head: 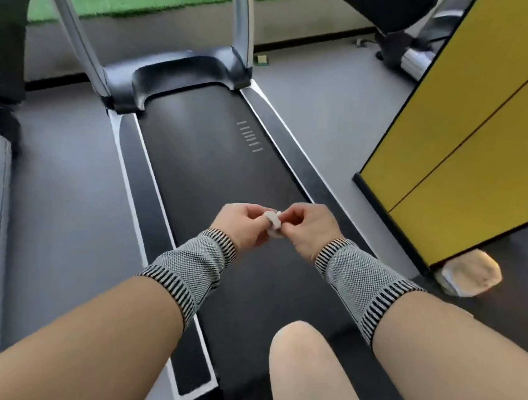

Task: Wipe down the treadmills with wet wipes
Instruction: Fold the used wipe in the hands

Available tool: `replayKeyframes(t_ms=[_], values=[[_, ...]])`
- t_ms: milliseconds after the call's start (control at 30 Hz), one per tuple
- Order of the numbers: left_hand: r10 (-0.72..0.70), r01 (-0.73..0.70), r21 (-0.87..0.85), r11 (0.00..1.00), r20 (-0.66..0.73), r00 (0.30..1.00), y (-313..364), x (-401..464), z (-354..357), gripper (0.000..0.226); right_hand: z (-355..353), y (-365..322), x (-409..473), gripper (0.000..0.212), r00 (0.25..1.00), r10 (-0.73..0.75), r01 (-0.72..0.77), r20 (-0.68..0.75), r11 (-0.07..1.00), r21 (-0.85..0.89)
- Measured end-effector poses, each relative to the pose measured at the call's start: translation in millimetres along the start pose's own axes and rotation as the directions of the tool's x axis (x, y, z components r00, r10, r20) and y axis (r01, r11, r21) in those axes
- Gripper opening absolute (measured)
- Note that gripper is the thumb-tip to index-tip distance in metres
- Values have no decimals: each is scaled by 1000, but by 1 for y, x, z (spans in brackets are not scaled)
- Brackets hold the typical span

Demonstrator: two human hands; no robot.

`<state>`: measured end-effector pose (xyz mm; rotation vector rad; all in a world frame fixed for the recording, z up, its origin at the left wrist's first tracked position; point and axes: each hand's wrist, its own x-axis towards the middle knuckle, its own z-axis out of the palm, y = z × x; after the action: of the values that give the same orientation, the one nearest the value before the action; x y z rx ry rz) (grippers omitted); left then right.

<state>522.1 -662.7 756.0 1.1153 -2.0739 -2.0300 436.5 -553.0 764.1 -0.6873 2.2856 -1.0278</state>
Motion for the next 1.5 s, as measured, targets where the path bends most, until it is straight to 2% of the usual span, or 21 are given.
replayKeyframes(t_ms=[200, 300, 433, 633, 767, 867, 933, 1033, 1167, 1267, 1433, 1500], values=[[47, -52, 93, 994, 53, 997, -10, -31, 60, 12, -30, 47, -63, 29, 971, 120, -138, -205, 988, -73], [63, -71, 125, 990, 67, 996, -8, -34, 95, 11, -55, 66, -84, 24, 950, 138, -161, -279, 985, -58], [93, -117, 224, 968, 117, 989, -2, -36, 149, 14, -85, 99, -105, 19, 956, 176, -160, -236, 983, 89], [-2, -38, 165, 986, 235, 972, 14, -33, 251, 9, -152, 171, -124, 24, 942, 213, -175, -261, 972, 159], [-27, -26, 167, 986, 307, 951, 20, -29, 339, 11, -209, 242, -129, 10, 905, 288, -247, -312, 955, 164], [-56, 3, 182, 983, 288, 956, 22, -19, 414, 18, -263, 294, -132, 1, 900, 293, -256, -324, 954, 153], [-81, 28, 202, 979, 260, 962, 23, -11, 465, 15, -298, 325, -136, 10, 896, 291, -249, -334, 954, 165], [-131, 62, 233, 970, 294, 947, 29, -1, 535, 17, -348, 369, -135, 19, 883, 321, -266, -341, 943, 199], [-95, -13, 331, 944, 309, 946, 39, 18, 591, 2, -392, 410, -126, 8, 881, 373, -303, -291, 918, 257], [-66, -59, 370, 927, 317, 946, 40, 46, 619, 11, -413, 434, -111, 6, 878, 382, -317, -288, 916, 247], [-12, -142, 412, 900, 349, 937, 38, 89, 679, 13, -452, 478, -87, 30, 872, 398, -340, -287, 911, 232], [-11, -136, 414, 900, 333, 943, 37, 99, 699, 10, -464, 496, -78, 26, 883, 395, -348, -255, 913, 212]])
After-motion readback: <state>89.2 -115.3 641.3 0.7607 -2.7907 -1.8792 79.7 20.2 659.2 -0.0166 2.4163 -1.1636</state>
